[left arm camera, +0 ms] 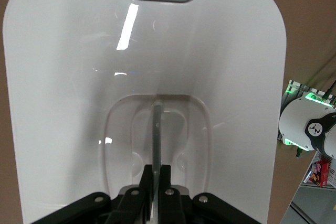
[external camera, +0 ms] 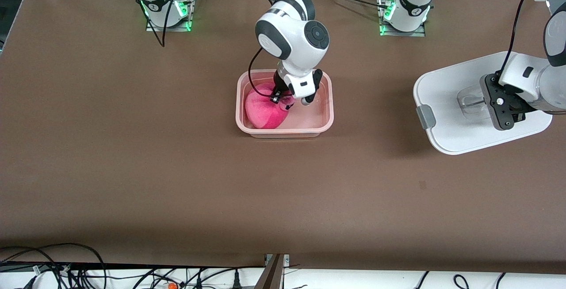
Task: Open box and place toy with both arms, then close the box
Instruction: 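Lower the pink toy into the open box and open the right gripper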
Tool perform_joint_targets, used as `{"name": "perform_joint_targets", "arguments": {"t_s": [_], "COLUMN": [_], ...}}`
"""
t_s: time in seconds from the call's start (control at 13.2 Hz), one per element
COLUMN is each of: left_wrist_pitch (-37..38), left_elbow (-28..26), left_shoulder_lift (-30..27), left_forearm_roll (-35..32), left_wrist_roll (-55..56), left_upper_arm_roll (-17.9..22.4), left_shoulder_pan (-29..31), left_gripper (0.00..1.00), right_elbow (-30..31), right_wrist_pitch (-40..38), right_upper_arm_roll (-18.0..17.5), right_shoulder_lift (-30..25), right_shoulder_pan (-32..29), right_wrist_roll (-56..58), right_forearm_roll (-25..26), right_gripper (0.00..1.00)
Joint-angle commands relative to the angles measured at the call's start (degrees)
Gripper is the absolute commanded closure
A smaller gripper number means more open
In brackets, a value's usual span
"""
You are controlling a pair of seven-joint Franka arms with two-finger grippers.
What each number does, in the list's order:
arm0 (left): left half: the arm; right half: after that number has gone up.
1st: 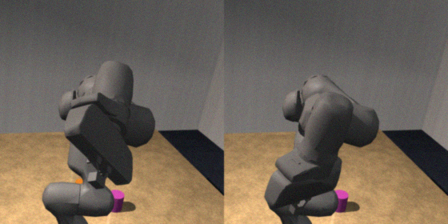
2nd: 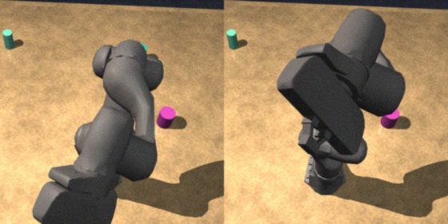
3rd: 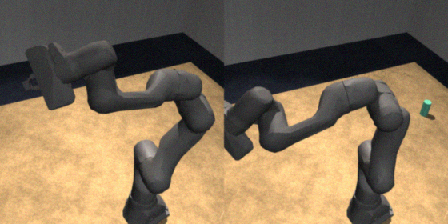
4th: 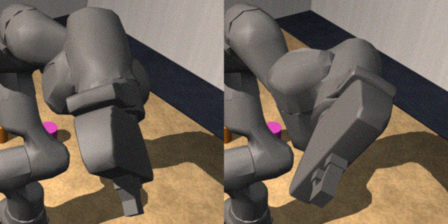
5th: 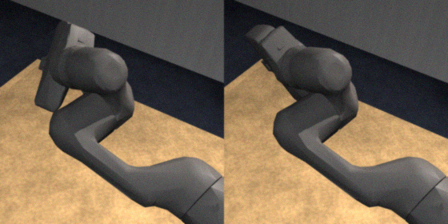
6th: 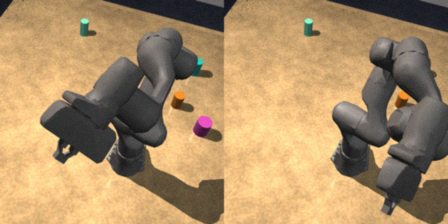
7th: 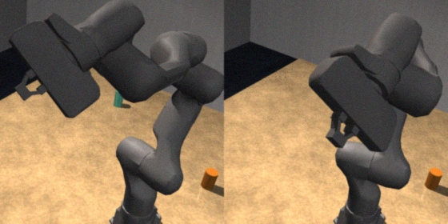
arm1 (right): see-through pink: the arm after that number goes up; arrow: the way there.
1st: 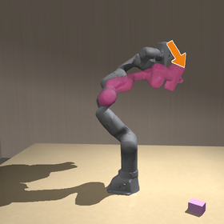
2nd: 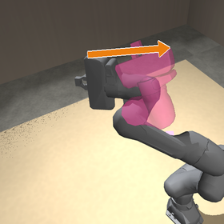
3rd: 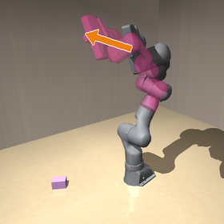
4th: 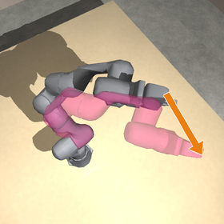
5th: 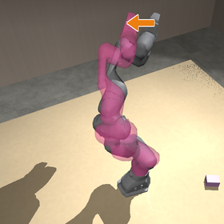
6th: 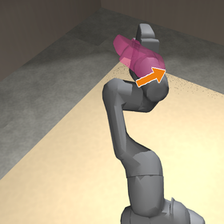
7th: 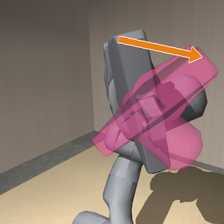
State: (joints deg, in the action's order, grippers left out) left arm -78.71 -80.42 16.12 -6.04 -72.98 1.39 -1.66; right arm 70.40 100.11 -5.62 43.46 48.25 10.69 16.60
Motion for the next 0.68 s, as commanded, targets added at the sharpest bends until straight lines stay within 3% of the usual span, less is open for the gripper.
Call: {"name": "perform_joint_targets", "arguments": {"t_s": [0.0, 0.6], "left_wrist_pitch": [1.1, 1.2], "left_elbow": [1.1, 1.1], "left_shoulder_lift": [0.3, 0.3], "left_forearm_roll": [-0.7, -0.2], "left_wrist_roll": [-1.3, -1.2], "left_upper_arm_roll": [-0.2, -0.6], "left_shoulder_pan": [0.3, 0.1], "left_gripper": [1.0, 1.0], "right_elbow": [-1.9, -6.0], "right_wrist_pitch": [3.4, 5.0], "right_upper_arm_roll": [0.6, 1.0], "right_shoulder_lift": [1.4, -1.1], "right_shoulder_pan": [1.6, -0.1], "right_wrist_roll": [-5.3, -9.7], "right_forearm_roll": [1.0, -0.9], "right_gripper": [0.0, 0.0]}}
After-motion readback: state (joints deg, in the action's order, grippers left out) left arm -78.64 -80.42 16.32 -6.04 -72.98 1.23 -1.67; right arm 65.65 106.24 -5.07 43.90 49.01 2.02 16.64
